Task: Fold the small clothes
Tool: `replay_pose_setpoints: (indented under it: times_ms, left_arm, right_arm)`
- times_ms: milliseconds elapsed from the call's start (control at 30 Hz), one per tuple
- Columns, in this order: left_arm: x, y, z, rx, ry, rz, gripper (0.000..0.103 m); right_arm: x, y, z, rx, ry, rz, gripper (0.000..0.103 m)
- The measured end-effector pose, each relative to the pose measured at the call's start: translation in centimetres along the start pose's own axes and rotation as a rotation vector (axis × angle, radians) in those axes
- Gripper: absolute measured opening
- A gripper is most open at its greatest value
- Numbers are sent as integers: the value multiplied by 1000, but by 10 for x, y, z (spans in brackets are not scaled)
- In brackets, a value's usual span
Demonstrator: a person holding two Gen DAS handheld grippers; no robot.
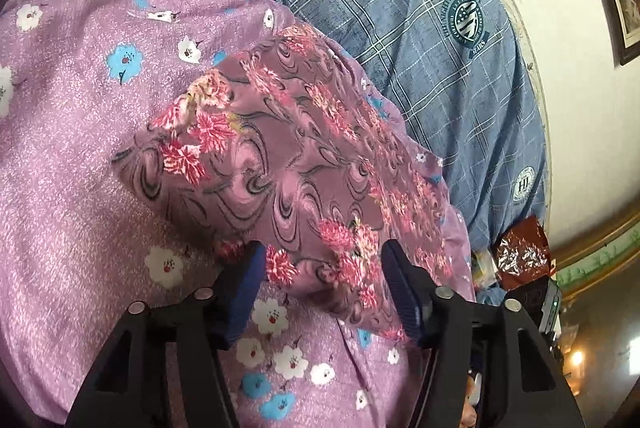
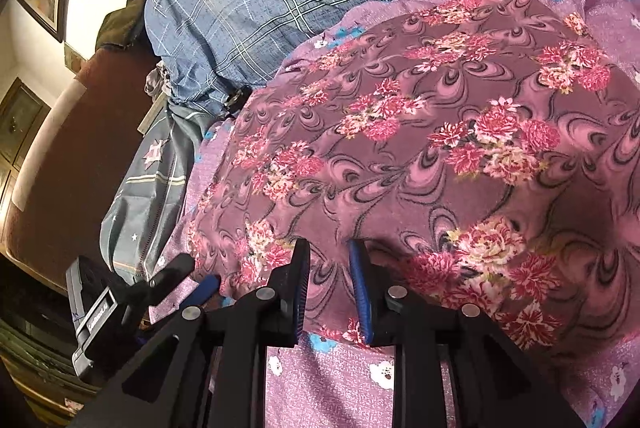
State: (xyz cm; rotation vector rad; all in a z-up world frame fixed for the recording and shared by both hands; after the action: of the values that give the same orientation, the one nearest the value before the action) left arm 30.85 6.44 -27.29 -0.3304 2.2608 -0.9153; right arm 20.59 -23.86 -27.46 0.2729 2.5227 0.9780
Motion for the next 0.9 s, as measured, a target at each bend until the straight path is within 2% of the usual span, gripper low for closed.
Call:
replay_pose_setpoints:
  times_ms: [133,200,233,267,400,500,533,600,700,800,900]
  left_arm:
    - [-3,-1,0,-19,4,-14,67]
    - [-5,-1,1,-61,-2,3,67]
    - [-5,-3,1,-85,-4,19,67]
    - [-6,-4,1,-111,-5,35,67]
    - [-3,-15,-5,-210,1,88,67]
    - [5,-29,-12,-378,23,183,67]
    - [8,-32,-11,-408,46,201,68]
    - [12,-36,-5,-395,89,176,69]
    - [6,-34,8,-341,150,61,72]
    - [-7,-36,15,-269,136,-31,73]
    - [-20,-35,24,-253,121,-67,73]
  right_arm:
    - [3,6,-2,-7,-13,-34,23]
    - [6,6,6,40,14,-46,23]
    - [10,2,18,112,58,-56,22]
    - [12,-1,23,142,69,-59,16]
    - [8,9,7,112,-21,-96,22]
    - [7,16,-5,175,-122,-162,22]
    - [6,18,-9,194,-155,-183,22]
    - [7,27,-15,234,-226,-240,22]
    - [5,36,-16,241,-251,-270,22]
    - [4,36,-15,232,-241,-263,22]
    - [2,36,-17,224,-249,-255,22]
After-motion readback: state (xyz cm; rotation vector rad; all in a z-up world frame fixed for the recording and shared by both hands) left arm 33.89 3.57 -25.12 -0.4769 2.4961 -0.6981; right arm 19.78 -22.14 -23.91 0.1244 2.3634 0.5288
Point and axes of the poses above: each gripper's, at about its wrist camera, not at the fingertips, and z roughly the way its jaws point, y to its left, x to its underside, the point moved 3 cm from there along z, roughly the way its jaws point, and after that the axes turned 8 degrees about z, right-handed, at the moved point
